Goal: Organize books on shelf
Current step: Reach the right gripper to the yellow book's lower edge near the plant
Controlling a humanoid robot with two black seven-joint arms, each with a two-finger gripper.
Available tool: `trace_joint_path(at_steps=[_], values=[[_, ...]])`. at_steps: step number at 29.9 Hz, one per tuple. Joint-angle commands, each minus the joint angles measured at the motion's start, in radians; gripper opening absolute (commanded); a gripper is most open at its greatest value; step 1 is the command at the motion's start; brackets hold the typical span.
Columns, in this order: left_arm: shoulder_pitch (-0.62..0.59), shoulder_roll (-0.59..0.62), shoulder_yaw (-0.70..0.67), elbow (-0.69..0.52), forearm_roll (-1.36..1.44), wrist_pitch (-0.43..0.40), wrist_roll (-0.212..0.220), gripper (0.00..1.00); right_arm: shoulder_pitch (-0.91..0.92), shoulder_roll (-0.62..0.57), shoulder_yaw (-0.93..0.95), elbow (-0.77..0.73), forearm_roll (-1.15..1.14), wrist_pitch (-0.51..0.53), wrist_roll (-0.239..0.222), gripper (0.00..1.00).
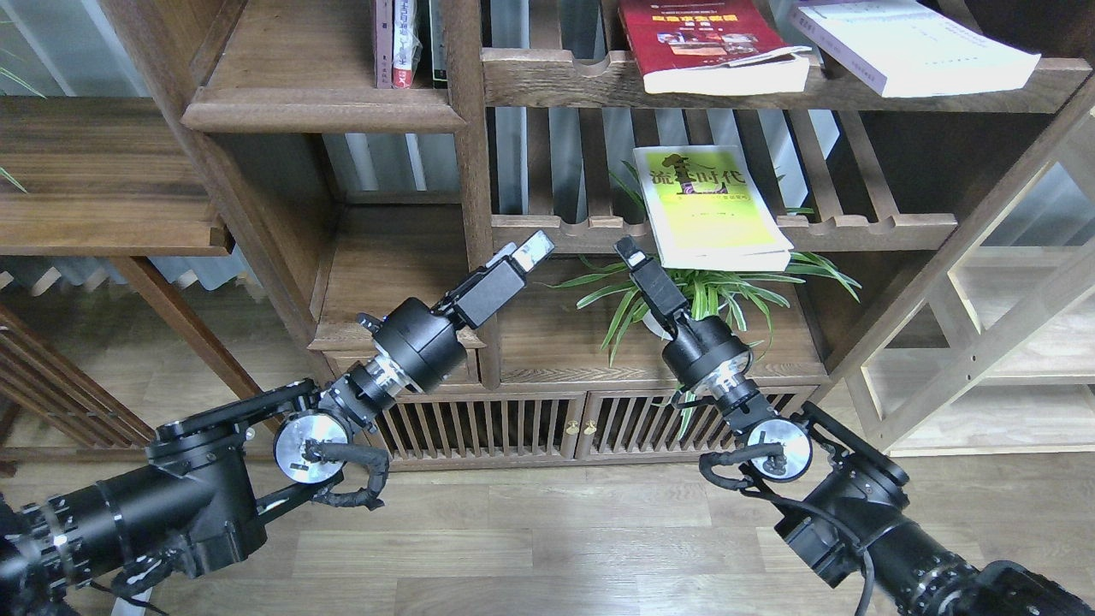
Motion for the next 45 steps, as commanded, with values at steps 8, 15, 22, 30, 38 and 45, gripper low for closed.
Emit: trace_joint_path(at_steps=[8, 15, 22, 30, 38, 45], values=[[0.009, -0.009, -0.035, 0.000, 0.000, 0.000, 0.000, 0.99, -0.006, -0.008, 0.003, 0.005, 0.000, 0.000, 0.000, 1.00], [-0.002, -0.011, -0.040, 0.000, 0.002, 0.000, 0.029, 0.99, -0.008, -0.010, 0.009, 0.003, 0.000, 0.000, 0.000, 1.00], [0.010, -0.014, -0.044, -0.003, 0.002, 0.000, 0.063, 0.99, -0.015, 0.000, 0.055, -0.035, 0.015, 0.000, 0.000, 1.00], [0.020, -0.030, -0.044, -0.001, 0.000, 0.000, 0.063, 0.99, -0.014, 0.006, 0.079, -0.080, 0.112, 0.000, 0.000, 1.00], [0.020, -0.034, -0.046, -0.001, 0.000, 0.000, 0.063, 0.99, -0.008, 0.013, 0.076, -0.132, 0.207, 0.000, -0.001, 0.99], [0.020, -0.034, -0.046, -0.001, 0.000, 0.000, 0.063, 0.99, -0.011, 0.020, 0.065, -0.144, 0.256, -0.015, -0.003, 0.99]])
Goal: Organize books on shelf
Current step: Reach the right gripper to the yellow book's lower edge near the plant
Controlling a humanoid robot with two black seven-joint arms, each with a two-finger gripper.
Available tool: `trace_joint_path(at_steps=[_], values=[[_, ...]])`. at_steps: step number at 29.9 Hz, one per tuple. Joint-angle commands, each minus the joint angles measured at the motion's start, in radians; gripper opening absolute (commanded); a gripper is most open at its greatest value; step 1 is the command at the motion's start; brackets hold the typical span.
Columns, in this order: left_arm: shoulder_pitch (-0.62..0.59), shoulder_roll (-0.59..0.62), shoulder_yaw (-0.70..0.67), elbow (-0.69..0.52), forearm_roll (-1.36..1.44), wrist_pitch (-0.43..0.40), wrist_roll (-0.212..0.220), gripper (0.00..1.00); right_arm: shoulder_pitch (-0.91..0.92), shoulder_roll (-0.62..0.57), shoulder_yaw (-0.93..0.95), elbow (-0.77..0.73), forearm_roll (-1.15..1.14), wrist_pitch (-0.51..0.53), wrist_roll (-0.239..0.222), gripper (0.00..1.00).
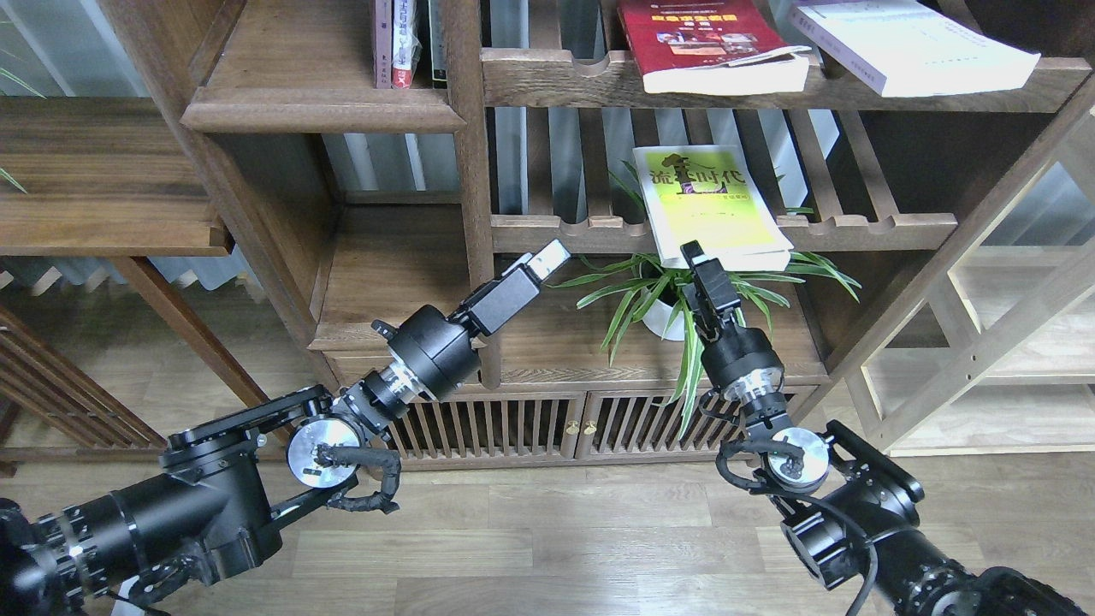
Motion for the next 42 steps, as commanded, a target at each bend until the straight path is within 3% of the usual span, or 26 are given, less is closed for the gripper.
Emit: trace_joint_path(at_steps=[1, 12, 42], values=[[0.002, 0.000, 0.000, 0.000, 0.000, 0.000, 0.000, 0.99, 0.002, 0.003, -0.004, -0.001, 0.016, -0.013, -0.001, 0.99], [0.000, 0.000, 0.000, -0.006, 0.000, 0.000, 0.000, 0.99, 0.028, 0.008, 0.010, -0.004, 0.016, -0.118, -0.001, 0.99], [0.017, 0.000, 0.002, -0.005, 0.003, 0.000, 0.000, 0.99, 0.168, 0.016, 0.022, -0.152, 0.065, -0.139, -0.002, 0.94]])
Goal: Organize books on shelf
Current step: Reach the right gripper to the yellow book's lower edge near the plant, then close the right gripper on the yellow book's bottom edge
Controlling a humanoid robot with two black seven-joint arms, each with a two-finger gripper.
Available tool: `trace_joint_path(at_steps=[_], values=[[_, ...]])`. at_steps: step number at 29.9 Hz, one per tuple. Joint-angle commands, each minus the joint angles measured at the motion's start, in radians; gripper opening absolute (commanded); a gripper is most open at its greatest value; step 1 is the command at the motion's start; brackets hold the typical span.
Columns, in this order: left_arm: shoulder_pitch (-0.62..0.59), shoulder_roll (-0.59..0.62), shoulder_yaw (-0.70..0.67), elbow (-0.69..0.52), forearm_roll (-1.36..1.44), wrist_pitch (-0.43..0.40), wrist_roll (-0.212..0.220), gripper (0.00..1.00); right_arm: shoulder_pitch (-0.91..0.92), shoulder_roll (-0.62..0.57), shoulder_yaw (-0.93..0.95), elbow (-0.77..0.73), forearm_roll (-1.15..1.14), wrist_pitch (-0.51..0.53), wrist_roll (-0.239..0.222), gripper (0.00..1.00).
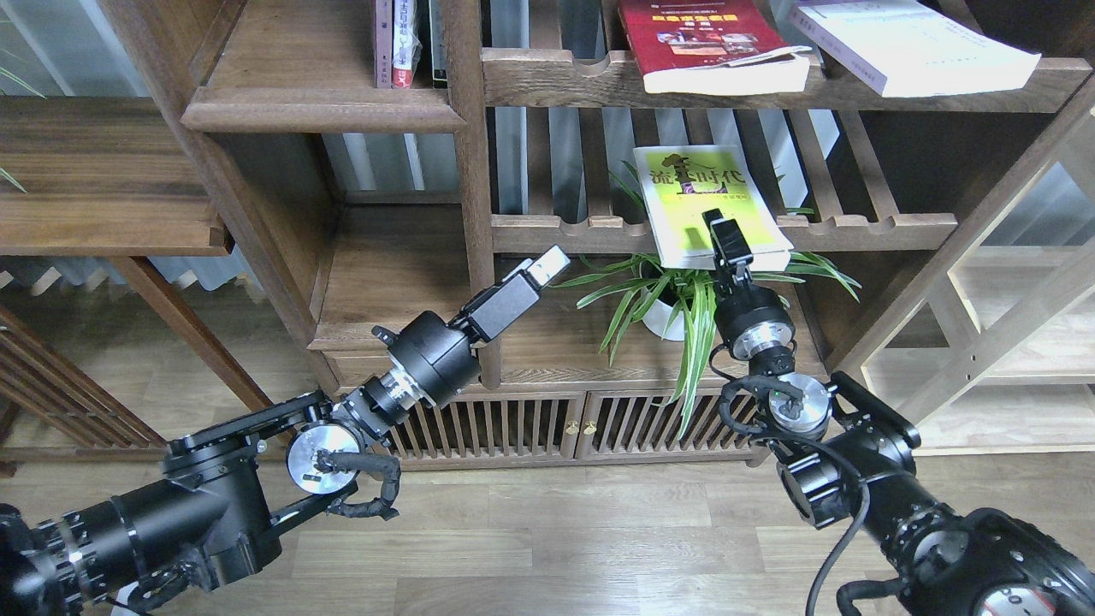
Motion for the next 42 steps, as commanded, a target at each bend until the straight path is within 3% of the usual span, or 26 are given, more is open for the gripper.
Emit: trace_joint_path(at_steps=[1, 15, 26, 30, 42], values=[[0.002, 0.000, 0.000, 0.000, 0.000, 0.000, 0.000, 0.99, 0.004, 0.002, -0.002, -0.007, -0.001, 0.000, 0.000, 0.94], [0.002, 0.000, -0.003, 0.000, 0.000, 0.000, -0.002, 0.99, 0.021, 0.026, -0.002, -0.053, -0.004, 0.000, 0.000, 0.76], [0.015, 0.000, -0.020, -0.002, -0.002, 0.000, 0.000, 0.99, 0.058, 0.040, -0.002, -0.111, -0.004, 0.000, -0.003, 0.74], [0.016, 0.000, -0.020, -0.002, 0.000, 0.000, 0.000, 0.99, 0.058, 0.042, -0.002, -0.122, -0.004, 0.000, -0.034, 0.67], [0.016, 0.000, -0.020, -0.002, 0.000, 0.000, 0.000, 0.99, 0.064, 0.040, 0.000, -0.139, -0.003, 0.000, -0.041, 0.53]])
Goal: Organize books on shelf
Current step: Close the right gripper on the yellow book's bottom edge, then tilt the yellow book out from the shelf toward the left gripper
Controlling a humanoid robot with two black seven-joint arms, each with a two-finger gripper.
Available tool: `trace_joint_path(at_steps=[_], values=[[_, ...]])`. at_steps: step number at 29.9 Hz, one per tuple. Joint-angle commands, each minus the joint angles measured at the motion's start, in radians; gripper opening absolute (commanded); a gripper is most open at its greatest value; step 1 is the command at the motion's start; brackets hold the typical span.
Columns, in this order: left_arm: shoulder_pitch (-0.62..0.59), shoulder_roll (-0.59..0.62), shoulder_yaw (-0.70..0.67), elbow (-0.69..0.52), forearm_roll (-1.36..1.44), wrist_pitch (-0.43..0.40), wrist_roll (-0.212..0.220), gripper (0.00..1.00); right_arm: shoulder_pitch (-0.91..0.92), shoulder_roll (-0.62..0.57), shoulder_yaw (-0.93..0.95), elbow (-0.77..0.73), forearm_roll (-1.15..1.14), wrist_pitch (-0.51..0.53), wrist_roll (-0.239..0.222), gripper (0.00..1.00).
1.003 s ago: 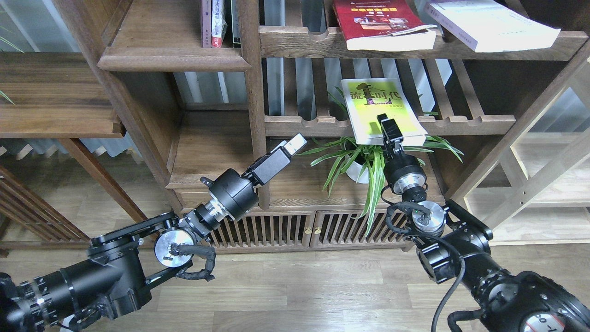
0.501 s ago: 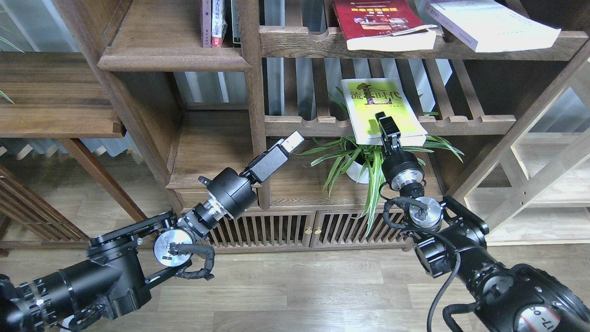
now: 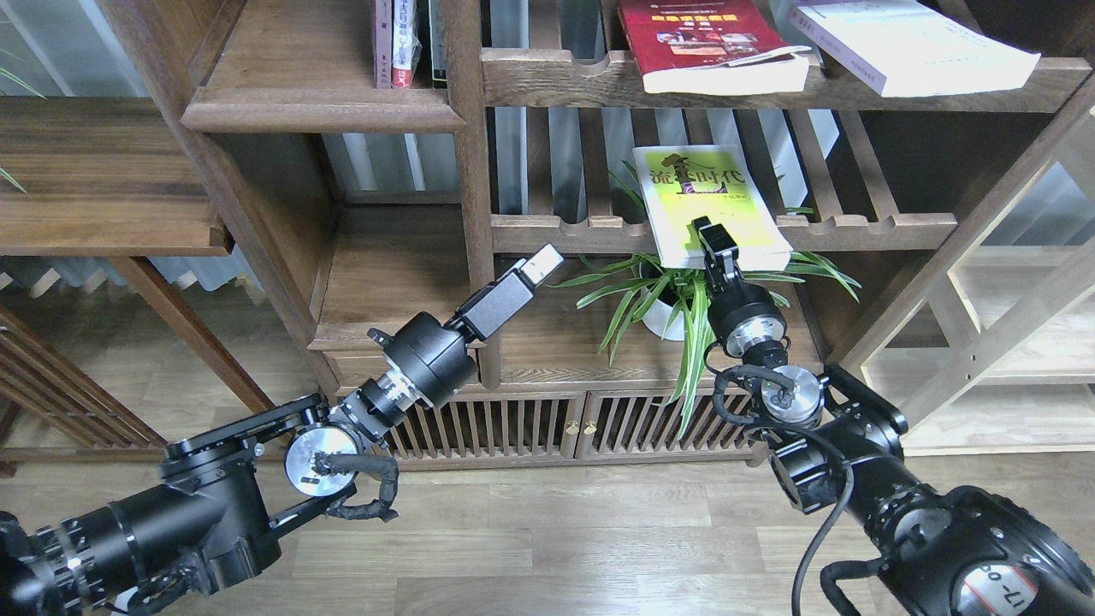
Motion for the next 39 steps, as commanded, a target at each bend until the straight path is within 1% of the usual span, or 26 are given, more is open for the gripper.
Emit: trace_joint_path(at_steps=[1, 6, 8, 10, 12, 20, 24, 28, 31, 32, 35, 39], values=[[0.000, 0.000, 0.000, 0.000, 0.001, 0.000, 0.000, 0.99, 0.002, 0.000, 0.002, -0.008, 0.002, 0.002, 0.000, 0.51], [0.000, 0.001, 0.000, 0.000, 0.000, 0.000, 0.000, 0.99, 0.005, 0.000, 0.034, -0.009, 0.002, 0.002, -0.003, 0.41], [0.000, 0.001, 0.000, 0.000, 0.000, 0.000, 0.000, 0.99, 0.005, 0.000, 0.037, -0.008, 0.003, 0.003, -0.018, 0.36], [-0.002, 0.003, 0.000, 0.002, 0.001, 0.000, 0.000, 0.99, 0.005, 0.000, 0.037, -0.008, 0.011, 0.011, -0.028, 0.29], [-0.002, 0.003, 0.000, 0.002, 0.001, 0.000, 0.000, 0.99, 0.005, 0.000, 0.037, -0.006, 0.023, 0.014, -0.029, 0.24], [0.001, 0.007, 0.000, 0.002, 0.001, 0.000, 0.000, 0.99, 0.002, 0.000, 0.038, 0.000, 0.035, 0.032, -0.029, 0.13], [0.008, 0.007, 0.000, 0.003, 0.001, 0.000, 0.000, 0.99, -0.001, -0.002, 0.038, 0.009, 0.058, 0.041, -0.035, 0.10], [0.009, 0.012, -0.002, 0.018, 0.009, 0.000, 0.000, 0.99, -0.011, -0.003, 0.038, 0.032, 0.075, 0.090, -0.052, 0.07], [0.011, 0.012, -0.003, 0.040, 0.010, 0.000, 0.000, 0.99, -0.044, -0.007, 0.038, 0.078, 0.091, 0.113, -0.071, 0.05], [0.011, 0.010, -0.005, 0.066, 0.010, 0.000, 0.002, 0.99, -0.056, -0.008, 0.038, 0.104, 0.100, 0.120, -0.075, 0.05], [0.011, 0.003, -0.015, 0.116, 0.009, 0.000, 0.002, 0.99, -0.088, -0.016, 0.038, 0.168, 0.120, 0.124, -0.077, 0.05], [0.012, 0.003, -0.026, 0.126, 0.009, 0.000, 0.002, 0.99, -0.149, -0.034, 0.040, 0.276, 0.135, 0.144, -0.080, 0.05]])
